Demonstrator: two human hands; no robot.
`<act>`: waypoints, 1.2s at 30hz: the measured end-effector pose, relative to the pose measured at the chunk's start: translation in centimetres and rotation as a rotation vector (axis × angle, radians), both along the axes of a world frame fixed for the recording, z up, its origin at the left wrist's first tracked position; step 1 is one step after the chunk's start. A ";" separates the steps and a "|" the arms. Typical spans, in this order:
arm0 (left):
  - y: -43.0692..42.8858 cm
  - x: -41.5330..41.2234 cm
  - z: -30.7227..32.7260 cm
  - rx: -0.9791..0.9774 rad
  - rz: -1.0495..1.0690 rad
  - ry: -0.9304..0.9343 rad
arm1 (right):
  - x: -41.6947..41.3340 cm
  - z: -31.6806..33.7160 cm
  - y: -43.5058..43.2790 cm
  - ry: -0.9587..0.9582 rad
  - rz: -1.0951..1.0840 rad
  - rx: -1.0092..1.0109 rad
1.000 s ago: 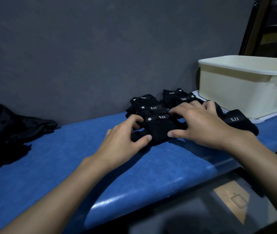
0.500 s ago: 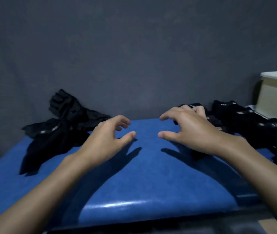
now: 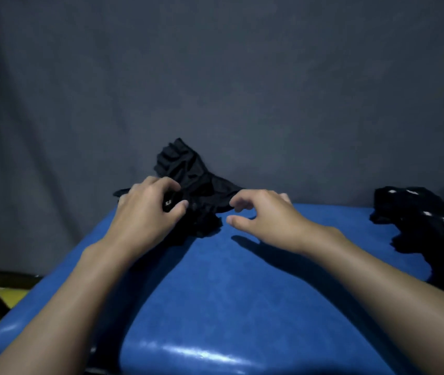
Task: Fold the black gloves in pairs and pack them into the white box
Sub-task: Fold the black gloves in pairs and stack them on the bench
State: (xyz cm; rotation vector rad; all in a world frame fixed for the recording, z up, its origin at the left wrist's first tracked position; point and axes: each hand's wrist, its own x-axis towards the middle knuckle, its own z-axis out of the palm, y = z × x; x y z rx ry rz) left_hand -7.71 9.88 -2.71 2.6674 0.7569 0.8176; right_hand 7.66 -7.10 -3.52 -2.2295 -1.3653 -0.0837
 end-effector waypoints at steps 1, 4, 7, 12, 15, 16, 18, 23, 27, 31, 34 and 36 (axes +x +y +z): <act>0.4 -0.2 -0.1 -0.036 0.010 0.024 | -0.2 -0.2 1.0 0.029 0.003 0.015; 1.2 -0.3 -0.4 -0.097 0.024 0.048 | -0.7 -0.6 3.6 0.099 0.001 0.076; 1.7 -0.3 -0.3 -0.141 0.013 0.011 | -1.1 -0.9 5.3 0.180 0.020 0.144; 1.9 0.0 -0.3 -0.215 -0.004 -0.061 | -1.7 -0.7 6.6 0.283 0.044 0.191; 2.5 0.4 -0.4 -0.256 0.005 -0.128 | -2.2 -0.3 7.2 0.324 0.047 0.175; 2.7 0.4 -0.4 -0.269 0.022 -0.145 | -2.3 -0.2 7.4 0.337 0.043 0.172; 3.0 0.4 -0.5 -0.311 0.051 -0.189 | -2.3 0.0 7.8 0.384 0.021 0.169; 3.9 -0.2 -0.5 -0.471 0.018 -0.350 | -2.2 0.0 8.4 0.542 -0.026 0.191; 3.9 -0.4 -0.3 -0.488 -0.035 -0.464 | -2.5 0.2 8.4 0.603 -0.042 0.246; 3.3 -0.5 0.4 -0.490 -0.069 -0.598 | -3.0 1.2 8.1 0.668 0.024 0.374; 2.4 -0.9 1.6 -0.537 -0.114 -0.783 | -3.4 2.3 7.8 0.770 0.104 0.500; 2.0 -1.2 2.2 -0.565 -0.125 -0.845 | -3.7 3.1 7.6 0.847 0.146 0.591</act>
